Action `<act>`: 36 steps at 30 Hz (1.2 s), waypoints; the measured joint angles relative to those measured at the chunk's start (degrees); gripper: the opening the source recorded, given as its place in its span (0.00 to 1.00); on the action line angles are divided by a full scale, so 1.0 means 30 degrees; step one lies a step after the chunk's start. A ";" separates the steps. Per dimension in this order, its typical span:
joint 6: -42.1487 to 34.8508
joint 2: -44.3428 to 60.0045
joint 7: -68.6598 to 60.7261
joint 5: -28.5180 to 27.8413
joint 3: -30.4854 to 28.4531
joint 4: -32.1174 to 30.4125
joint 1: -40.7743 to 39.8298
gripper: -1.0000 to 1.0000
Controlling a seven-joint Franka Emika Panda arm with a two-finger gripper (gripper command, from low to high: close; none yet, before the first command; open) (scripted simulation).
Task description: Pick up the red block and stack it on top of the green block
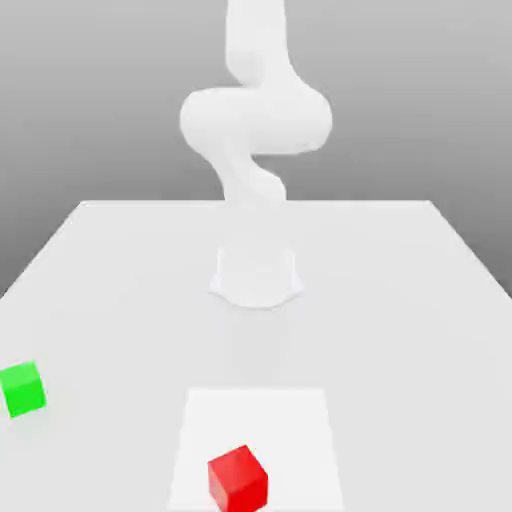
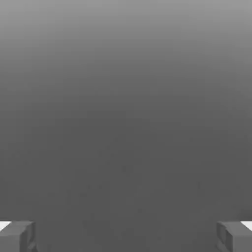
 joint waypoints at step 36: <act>0.9170 2.1249 -1.2792 0.3323 -0.2390 -0.2020 0.2228 0.00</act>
